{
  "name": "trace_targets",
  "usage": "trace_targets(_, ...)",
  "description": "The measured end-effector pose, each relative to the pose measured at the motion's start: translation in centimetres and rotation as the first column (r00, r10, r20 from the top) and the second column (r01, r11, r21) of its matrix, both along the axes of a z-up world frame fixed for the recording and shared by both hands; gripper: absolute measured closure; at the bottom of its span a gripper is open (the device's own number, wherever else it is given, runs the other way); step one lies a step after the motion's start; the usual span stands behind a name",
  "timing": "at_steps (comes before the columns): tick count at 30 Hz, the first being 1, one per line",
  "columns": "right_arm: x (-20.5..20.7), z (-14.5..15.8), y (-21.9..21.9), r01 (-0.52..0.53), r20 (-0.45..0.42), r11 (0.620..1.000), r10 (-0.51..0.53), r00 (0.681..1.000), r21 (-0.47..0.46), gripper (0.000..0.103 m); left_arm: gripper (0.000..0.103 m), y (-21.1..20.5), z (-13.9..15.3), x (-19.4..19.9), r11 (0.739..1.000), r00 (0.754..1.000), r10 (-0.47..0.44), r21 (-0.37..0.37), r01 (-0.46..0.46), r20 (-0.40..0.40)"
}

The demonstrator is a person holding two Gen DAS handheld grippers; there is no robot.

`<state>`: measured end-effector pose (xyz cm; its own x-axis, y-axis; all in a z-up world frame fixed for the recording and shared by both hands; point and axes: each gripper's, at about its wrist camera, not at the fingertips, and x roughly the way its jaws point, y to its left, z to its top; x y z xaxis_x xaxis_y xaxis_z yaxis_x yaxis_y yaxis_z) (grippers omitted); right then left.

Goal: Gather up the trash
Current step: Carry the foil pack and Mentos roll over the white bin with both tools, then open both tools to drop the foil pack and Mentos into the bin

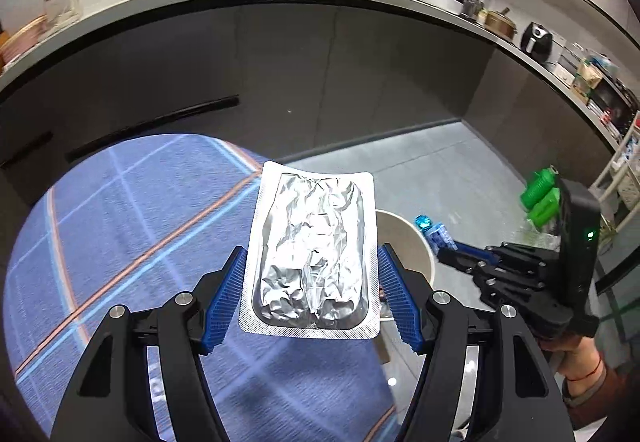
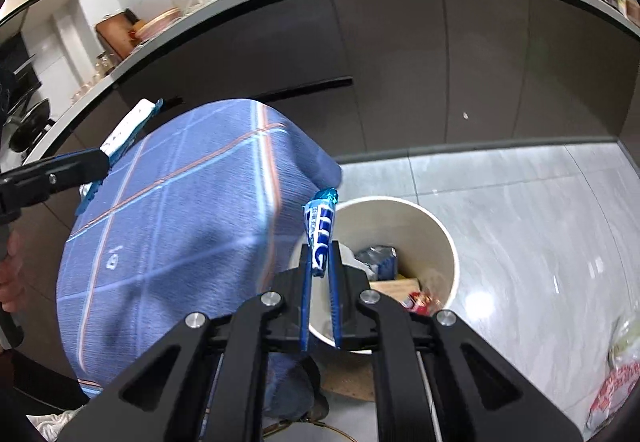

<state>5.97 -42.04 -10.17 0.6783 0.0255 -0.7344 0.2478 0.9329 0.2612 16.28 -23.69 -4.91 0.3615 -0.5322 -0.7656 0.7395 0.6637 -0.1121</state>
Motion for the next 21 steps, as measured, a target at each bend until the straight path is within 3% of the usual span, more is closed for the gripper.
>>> trace_targets(8,-0.1,-3.5,-2.4,0.035,-0.060,0.999,-0.033,0.998,0.039,0.093,0.040,-5.3,-2.7,0.2,0.997,0.994,-0.081,0.000,0.081,-0.072)
trace_targets(21,1.0,-8.2,-4.7,0.056,-0.137,0.995,-0.045,0.990,0.080,0.091,0.040,-11.0,-7.2,1.4,0.989,0.983,-0.142,0.031,0.147,-0.118)
